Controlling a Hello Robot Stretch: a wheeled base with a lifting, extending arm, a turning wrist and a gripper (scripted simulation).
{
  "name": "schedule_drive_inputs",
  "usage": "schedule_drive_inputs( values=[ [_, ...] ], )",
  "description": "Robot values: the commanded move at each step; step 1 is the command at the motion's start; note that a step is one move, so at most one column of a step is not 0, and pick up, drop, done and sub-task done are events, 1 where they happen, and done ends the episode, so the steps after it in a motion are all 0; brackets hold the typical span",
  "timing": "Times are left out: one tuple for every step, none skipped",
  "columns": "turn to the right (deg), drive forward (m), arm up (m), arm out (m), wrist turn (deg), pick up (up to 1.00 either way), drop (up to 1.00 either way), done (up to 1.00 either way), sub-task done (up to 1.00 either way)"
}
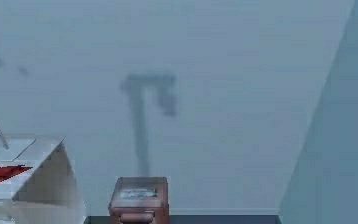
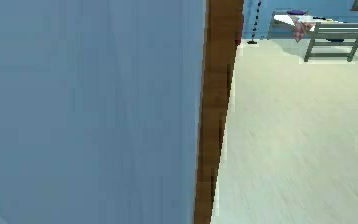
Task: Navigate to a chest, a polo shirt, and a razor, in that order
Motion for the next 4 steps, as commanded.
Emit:
schedule_drive_inputs(
  values=[
    [0.0,0.10,0.00,0.00,0.0,0.00,0.00,0.00,0.00],
    [-45.0,0.00,0.00,0.00,0.0,0.00,0.00,0.00,0.00],
    [0.0,0.00,0.00,0.00,0.0,0.00,0.00,0.00,1.00],
    [-45.0,0.00,0.00,0.00,0.0,0.00,0.00,0.00,0.00]
  ],
)
